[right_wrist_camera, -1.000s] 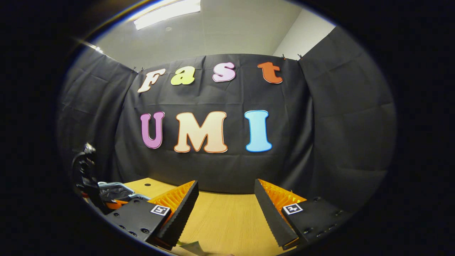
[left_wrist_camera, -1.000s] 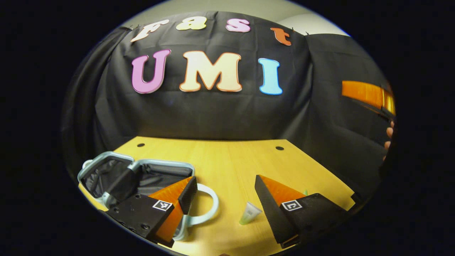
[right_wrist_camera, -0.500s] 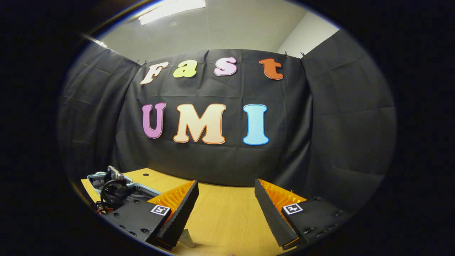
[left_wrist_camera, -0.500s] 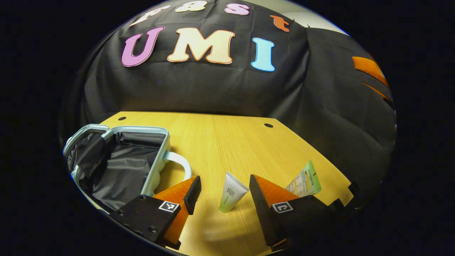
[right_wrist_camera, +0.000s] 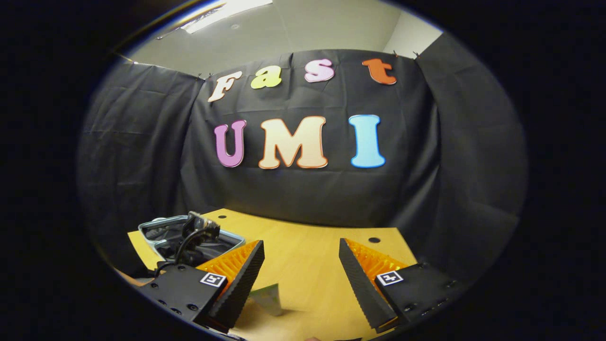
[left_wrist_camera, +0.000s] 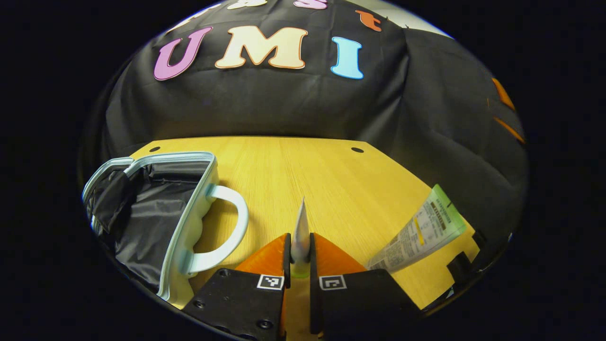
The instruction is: First open the suitcase, pack the skin care products into it, and then close the suitcase.
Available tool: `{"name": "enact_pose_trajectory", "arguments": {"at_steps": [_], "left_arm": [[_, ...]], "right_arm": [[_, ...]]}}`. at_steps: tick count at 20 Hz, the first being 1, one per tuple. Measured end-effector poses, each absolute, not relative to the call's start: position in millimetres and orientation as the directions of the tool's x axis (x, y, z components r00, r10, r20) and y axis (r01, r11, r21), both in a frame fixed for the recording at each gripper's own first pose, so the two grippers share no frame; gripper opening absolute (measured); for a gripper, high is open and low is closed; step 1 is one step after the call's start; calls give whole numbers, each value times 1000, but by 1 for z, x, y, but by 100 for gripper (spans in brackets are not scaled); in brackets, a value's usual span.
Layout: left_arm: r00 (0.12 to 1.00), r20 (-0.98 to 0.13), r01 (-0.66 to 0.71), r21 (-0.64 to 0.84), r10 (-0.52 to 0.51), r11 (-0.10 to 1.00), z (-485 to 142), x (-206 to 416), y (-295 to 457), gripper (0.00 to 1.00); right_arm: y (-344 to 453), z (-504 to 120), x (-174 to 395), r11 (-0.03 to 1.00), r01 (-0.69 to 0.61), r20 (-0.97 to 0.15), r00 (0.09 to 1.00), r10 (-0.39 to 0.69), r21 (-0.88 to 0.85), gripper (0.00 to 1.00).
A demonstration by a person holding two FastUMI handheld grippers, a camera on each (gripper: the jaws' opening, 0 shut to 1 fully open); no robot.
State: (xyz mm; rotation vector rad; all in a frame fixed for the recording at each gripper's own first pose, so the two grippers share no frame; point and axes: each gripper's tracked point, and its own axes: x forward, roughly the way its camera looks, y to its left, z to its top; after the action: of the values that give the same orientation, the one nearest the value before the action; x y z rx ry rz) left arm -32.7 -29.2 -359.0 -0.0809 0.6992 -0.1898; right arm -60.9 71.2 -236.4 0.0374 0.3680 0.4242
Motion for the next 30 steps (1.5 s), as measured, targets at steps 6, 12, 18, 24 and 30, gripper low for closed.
{"name": "enact_pose_trajectory", "arguments": {"at_steps": [6,12,18,24,30], "left_arm": [[779,-596,161,-112,-196,981,-291,-17,-11,13],[823,-551,101,-98,-138,990,-234,-8,26,12],[822,-568,31,-36,-46,999,-225,-18,65,12],[756,-650,-62,51,80,997,-238,-27,129,13],[626,-777,-63,41,71,997,-288,-31,186,13]], "right_arm": [[96,-307,-95,884,-454,-451,769,453,114,100],[112,-396,-124,873,-474,-583,679,445,115,99],[129,-440,-116,870,-446,-646,604,467,213,87],[129,-430,-96,880,-428,-653,610,450,206,43],[155,-396,-62,900,-400,-607,676,418,173,19]]}}
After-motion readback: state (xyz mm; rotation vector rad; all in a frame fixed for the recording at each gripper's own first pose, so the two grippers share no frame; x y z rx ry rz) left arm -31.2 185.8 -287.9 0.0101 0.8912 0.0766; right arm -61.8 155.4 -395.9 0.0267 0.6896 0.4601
